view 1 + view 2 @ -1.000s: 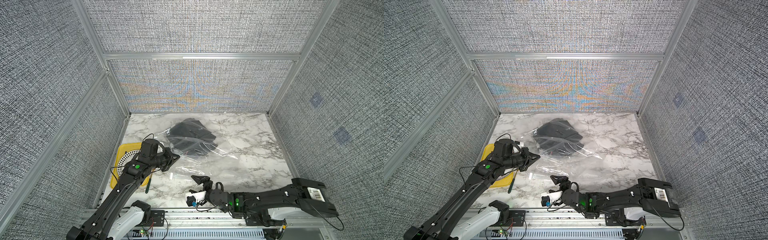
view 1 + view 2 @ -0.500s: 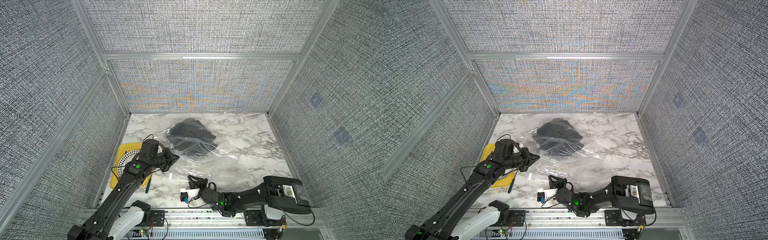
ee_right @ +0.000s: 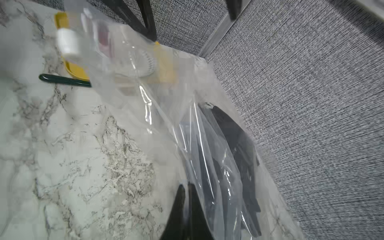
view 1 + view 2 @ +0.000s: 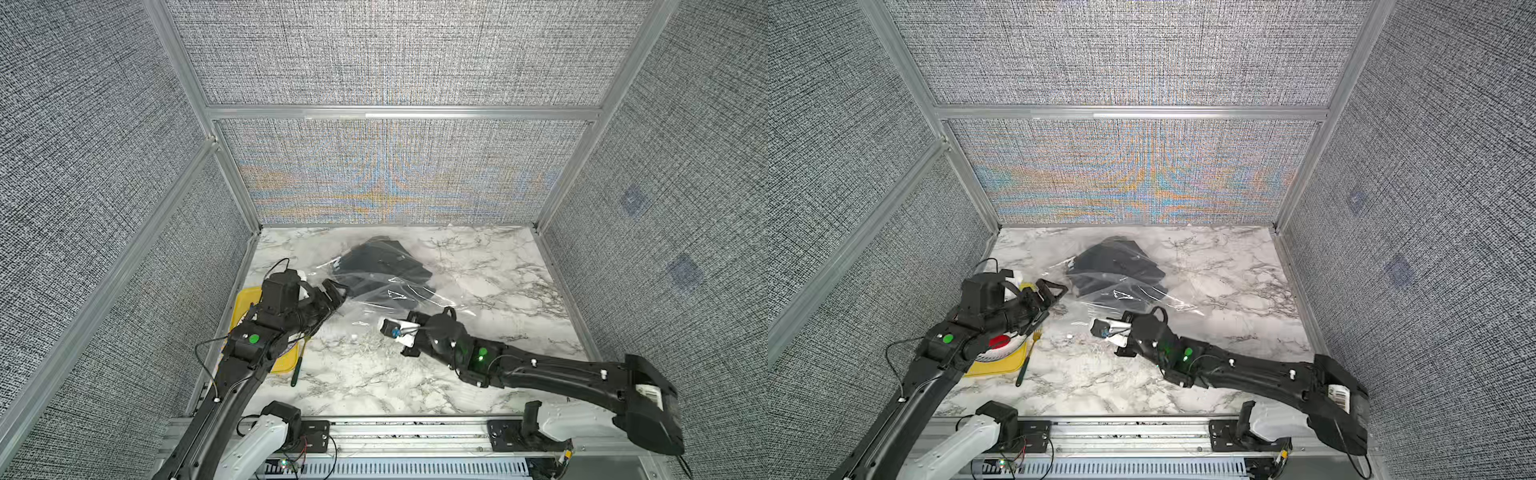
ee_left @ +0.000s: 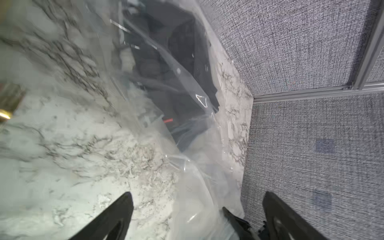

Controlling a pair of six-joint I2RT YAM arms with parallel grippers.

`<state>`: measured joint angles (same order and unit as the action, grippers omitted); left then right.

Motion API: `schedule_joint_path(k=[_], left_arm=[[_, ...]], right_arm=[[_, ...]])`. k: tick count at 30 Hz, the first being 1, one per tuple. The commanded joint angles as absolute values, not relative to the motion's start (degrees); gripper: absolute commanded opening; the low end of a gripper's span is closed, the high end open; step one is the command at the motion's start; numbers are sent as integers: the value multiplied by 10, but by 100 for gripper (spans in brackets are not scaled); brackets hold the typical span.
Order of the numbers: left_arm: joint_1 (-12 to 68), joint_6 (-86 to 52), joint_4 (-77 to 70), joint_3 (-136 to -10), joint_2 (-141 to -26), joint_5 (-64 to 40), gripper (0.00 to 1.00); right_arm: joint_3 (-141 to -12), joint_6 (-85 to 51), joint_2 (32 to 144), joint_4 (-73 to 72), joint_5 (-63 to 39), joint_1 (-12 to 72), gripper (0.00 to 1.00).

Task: Place the folded shirt into the vacuum bag
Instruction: Adjust the vacuum bag at the center of the board.

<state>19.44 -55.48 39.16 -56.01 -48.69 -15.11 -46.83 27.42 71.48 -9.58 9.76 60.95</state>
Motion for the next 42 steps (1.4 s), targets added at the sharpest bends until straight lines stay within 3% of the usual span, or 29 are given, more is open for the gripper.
schedule_joint_path(k=[1,10,15,19,23,26,34,39,42], left_arm=[[191,-398,425,-575,-477,-58,100],[184,-278,105,-465,-377,-234,100],[188,-232,-96,-387,-421,-312,100],[191,-164,-205,-368,-503,-448,100],[191,-55,-102,-460,-605,-588,100],[191,6,-35,-507,-649,-631,100],[192,184,172,-673,-769,-667,93],[208,218,229,-764,-838,-674,91],[215,248,274,-781,-839,-666,80]], right_arm=[[-511,193,694,13,-64,560,0],[-597,131,726,93,-258,371,0],[-620,125,759,112,-371,273,0],[-636,133,783,119,-471,219,0],[-645,132,799,124,-520,193,0],[-656,122,810,123,-550,172,0],[-705,122,838,147,-599,156,0],[-757,121,858,168,-596,155,0],[-780,133,869,195,-584,154,0]])
